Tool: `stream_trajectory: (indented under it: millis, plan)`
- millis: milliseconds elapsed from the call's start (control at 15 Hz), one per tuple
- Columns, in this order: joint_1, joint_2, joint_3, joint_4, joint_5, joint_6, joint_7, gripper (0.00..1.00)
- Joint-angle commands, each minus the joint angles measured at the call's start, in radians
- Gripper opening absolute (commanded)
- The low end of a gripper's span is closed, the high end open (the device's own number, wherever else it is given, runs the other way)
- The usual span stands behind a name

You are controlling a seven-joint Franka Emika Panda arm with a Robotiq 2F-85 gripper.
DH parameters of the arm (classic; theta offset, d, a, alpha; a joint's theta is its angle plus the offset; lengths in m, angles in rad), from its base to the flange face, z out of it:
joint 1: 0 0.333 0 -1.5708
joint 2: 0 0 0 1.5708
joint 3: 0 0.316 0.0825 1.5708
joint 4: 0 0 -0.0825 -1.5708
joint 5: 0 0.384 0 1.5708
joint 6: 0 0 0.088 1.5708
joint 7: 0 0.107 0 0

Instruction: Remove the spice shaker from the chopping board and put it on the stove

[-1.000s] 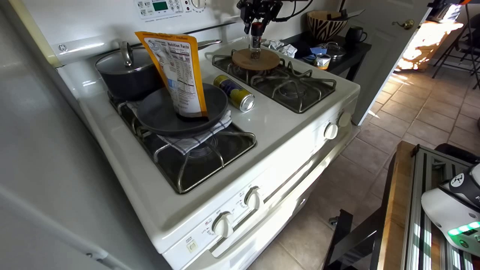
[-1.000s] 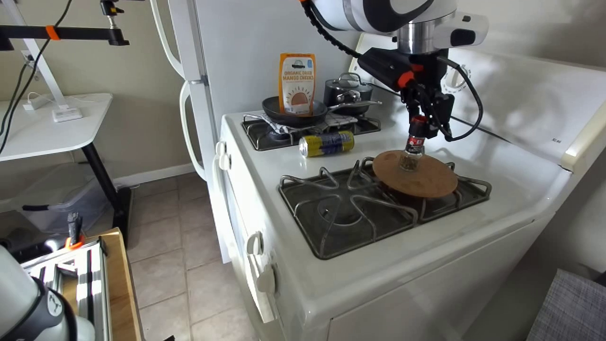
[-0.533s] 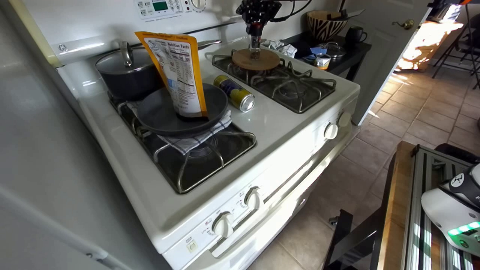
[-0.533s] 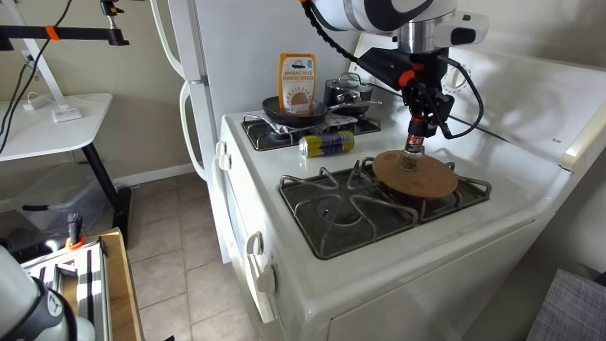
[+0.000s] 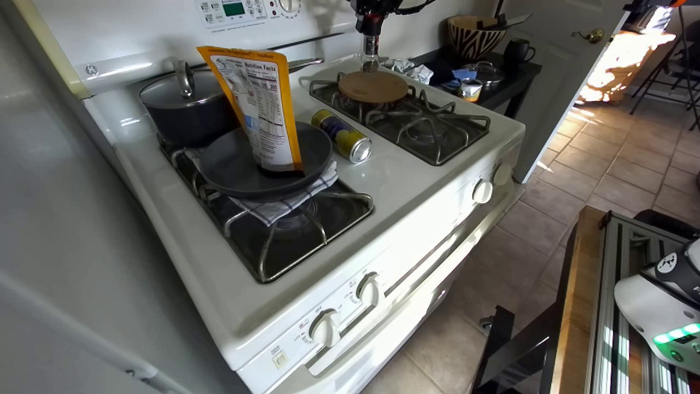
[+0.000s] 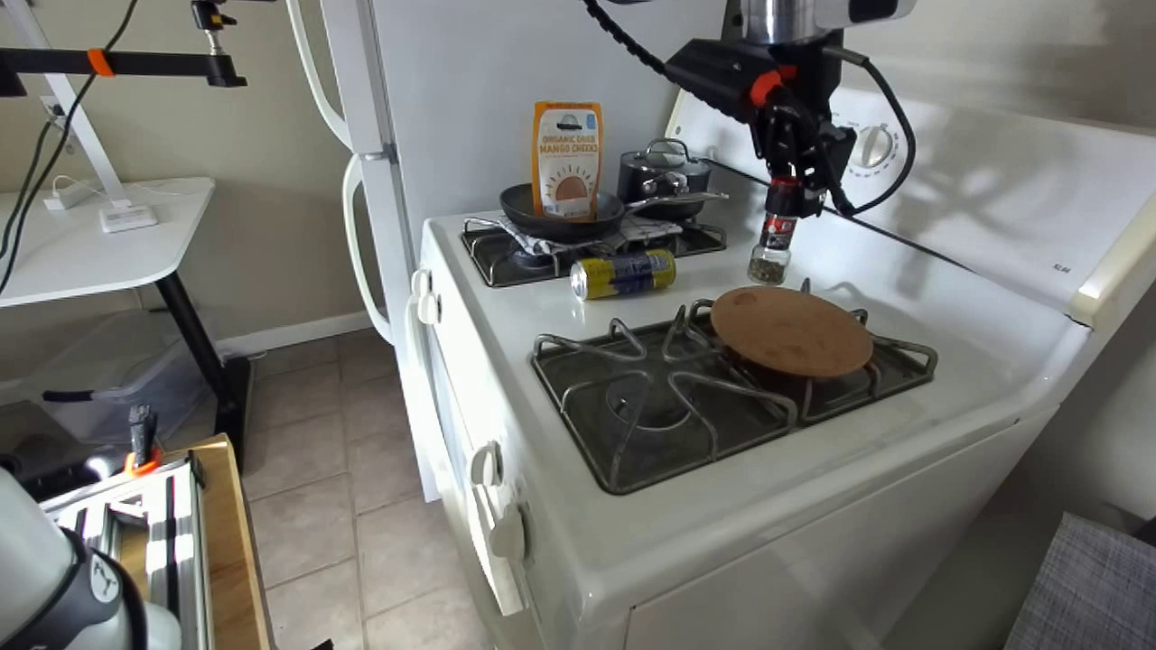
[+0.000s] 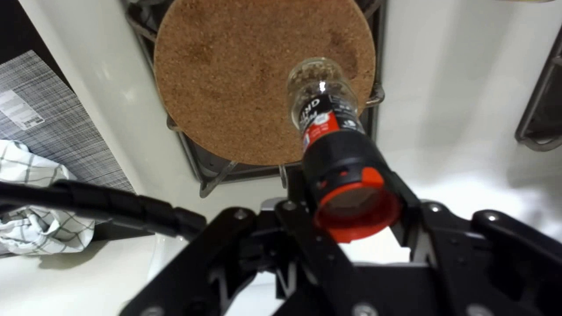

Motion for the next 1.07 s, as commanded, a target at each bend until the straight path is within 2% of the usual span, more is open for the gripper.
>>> stream_trajectory:
  millis: [0, 200, 600, 800, 867, 1000]
  plan:
    - [0.002, -0.1, 0.015, -0.082, 0.017, -0.023, -0.039, 0.18]
    - [0.01, -0.175, 0.033, -0.172, 0.028, -0.014, -0.064, 0.18]
    - [0.045, -0.33, 0.084, -0.358, 0.131, 0.016, -0.104, 0.18]
    - [0.069, -0.388, 0.101, -0.402, 0.185, 0.012, -0.121, 0.18]
    - [0.06, -0.322, 0.098, -0.336, 0.14, -0.009, -0.092, 0.43]
    - [0.069, -0.355, 0.105, -0.361, 0.153, -0.009, -0.093, 0.43]
